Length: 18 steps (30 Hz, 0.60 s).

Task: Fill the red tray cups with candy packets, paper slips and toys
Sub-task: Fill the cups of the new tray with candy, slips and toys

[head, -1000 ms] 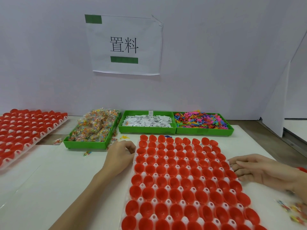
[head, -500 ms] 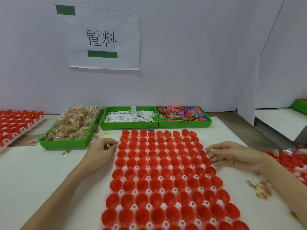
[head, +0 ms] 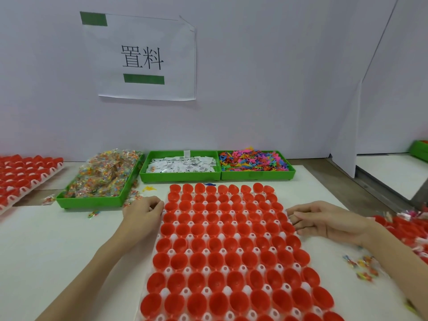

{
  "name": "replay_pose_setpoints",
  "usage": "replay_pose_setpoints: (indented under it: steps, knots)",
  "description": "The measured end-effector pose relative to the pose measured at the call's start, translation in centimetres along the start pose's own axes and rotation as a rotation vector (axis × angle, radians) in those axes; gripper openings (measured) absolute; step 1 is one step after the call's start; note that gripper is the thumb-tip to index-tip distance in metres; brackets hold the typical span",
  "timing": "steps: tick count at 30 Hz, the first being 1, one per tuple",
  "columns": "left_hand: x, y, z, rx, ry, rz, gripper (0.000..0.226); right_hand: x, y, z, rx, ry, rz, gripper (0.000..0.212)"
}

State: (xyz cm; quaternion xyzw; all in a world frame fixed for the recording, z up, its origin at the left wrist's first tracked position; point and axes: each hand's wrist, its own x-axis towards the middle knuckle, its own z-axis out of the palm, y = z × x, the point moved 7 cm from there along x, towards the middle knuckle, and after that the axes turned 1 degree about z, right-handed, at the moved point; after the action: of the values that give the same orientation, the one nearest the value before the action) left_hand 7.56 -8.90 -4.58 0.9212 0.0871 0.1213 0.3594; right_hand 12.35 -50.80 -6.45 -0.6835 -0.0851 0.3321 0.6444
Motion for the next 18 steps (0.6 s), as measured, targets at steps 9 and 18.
replay_pose_setpoints:
  steps: [9,18]
  knots:
    - [-0.4,-0.1,-0.4,-0.003,0.029,0.026,0.037,-0.4,-0.9,0.3,-0.039,0.138,0.054,0.036]
    - [-0.4,-1.4,-8.3,0.319,0.607,0.236,0.02,-2.5,-4.6,0.7,-0.415,0.573,0.016,0.022]
